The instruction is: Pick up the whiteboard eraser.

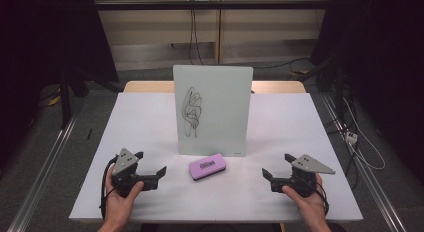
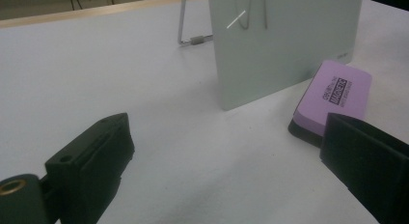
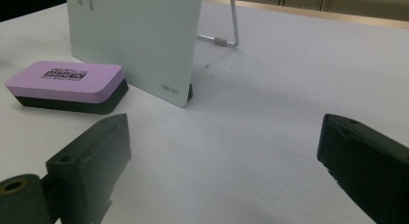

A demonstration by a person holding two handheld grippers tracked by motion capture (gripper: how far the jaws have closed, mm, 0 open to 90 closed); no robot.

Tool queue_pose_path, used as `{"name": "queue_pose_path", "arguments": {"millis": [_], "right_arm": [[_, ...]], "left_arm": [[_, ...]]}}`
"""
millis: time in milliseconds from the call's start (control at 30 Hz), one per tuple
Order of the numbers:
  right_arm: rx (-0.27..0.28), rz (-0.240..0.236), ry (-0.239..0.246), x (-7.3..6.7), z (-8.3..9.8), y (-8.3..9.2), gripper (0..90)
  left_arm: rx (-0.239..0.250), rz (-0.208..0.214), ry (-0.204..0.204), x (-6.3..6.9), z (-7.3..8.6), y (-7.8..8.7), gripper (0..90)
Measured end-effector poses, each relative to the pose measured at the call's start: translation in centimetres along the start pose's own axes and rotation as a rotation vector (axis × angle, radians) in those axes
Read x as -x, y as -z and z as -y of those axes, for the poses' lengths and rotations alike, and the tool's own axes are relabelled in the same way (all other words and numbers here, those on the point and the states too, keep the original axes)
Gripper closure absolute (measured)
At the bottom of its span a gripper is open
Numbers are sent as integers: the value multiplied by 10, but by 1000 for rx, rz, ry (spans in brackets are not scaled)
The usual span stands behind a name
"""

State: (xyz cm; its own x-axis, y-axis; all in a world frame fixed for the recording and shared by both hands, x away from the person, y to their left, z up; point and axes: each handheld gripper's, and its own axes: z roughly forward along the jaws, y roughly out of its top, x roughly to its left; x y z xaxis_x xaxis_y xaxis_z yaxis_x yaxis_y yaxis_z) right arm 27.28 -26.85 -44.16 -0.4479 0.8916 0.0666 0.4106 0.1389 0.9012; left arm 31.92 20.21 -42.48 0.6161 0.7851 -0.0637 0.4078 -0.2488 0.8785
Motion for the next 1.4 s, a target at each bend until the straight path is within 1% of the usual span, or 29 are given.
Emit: {"name": "queue_pose_path", "arguments": {"millis": [133, 233, 267, 300, 333, 400, 433, 467, 533, 633, 667, 733, 833, 867, 933, 967, 1000, 1033, 1067, 1100, 1200, 1233, 1267, 1333, 1400], "right_arm": [[-2, -1, -2, 1, 0, -1, 43], [-6, -5, -5, 2, 0, -1, 41], [-6, -6, -9, 2, 0, -1, 41], [-8, -7, -12, 2, 0, -1, 41], [-11, -11, -20, 2, 1, -2, 42], [-23, -4, -28, 4, 1, -2, 44], [-25, 1, -26, 4, 1, -2, 48], [-25, 4, -28, 4, 1, -1, 47], [-26, -2, -29, 4, 1, -1, 45], [-30, -7, -22, 3, 1, -2, 41], [-31, -6, -21, 3, 1, -2, 41], [-32, -1, -22, 4, 1, -2, 43], [-29, 2, -20, 4, 1, -2, 44], [-31, 1, -21, 4, 1, -2, 42], [-34, -1, -18, 4, 1, -2, 43], [-35, 1, -17, 4, 0, -3, 43], [-35, 1, -17, 4, 0, -3, 43], [-34, 3, -17, 4, 0, -3, 44], [-33, 3, -17, 4, 0, -3, 44], [-32, 3, -18, 4, 0, -3, 44], [-31, 2, -14, 3, -1, -4, 43], [-31, 2, -14, 3, -1, -4, 43], [-32, 2, -11, 3, -2, -5, 44], [-33, 1, -12, 3, -2, -4, 44], [-31, 1, -13, 3, -1, -4, 43]], "left_arm": [[-27, 16, 6, -1, 0, -2, 43], [-39, 22, 0, 0, 0, -5, 46], [-39, 22, 0, 0, 0, -5, 46], [-52, 25, -8, 1, -1, -6, 46], [-57, 32, -1, 2, -1, -8, 46], [-62, 35, -4, 2, -2, -8, 47], [-72, 40, -26, 4, -3, -9, 48], [-69, 37, -29, 5, -4, -9, 48], [-77, 47, -39, 6, -5, -10, 51], [-91, 56, -37, 8, -7, -11, 50], [-102, 78, -32, 10, -9, -13, 47], [-126, 89, -52, 14, -12, -15, 48], [-132, 118, -73, 21, -17, -21, 48], [-143, 125, -87, 22, -19, -23, 48], [-149, 123, -91, 25, -20, -24, 54], [-165, 154, -93, 26, -21, -26, 59], [-178, 167, -89, 27, -22, -28, 59], [-193, 173, -98, 28, -24, -30, 53], [-211, 166, -105, 32, -25, -31, 55], [-215, 184, -115, 32, -27, -31, 57], [-216, 203, -124, 35, -34, -35, 59], [-216, 203, -124, 35, -34, -35, 58], [-229, 209, -130, 37, -40, -39, 58], [-240, 215, -124, 39, -44, -45, 58], [-262, 220, -134, 42, -48, -51, 58]]}}
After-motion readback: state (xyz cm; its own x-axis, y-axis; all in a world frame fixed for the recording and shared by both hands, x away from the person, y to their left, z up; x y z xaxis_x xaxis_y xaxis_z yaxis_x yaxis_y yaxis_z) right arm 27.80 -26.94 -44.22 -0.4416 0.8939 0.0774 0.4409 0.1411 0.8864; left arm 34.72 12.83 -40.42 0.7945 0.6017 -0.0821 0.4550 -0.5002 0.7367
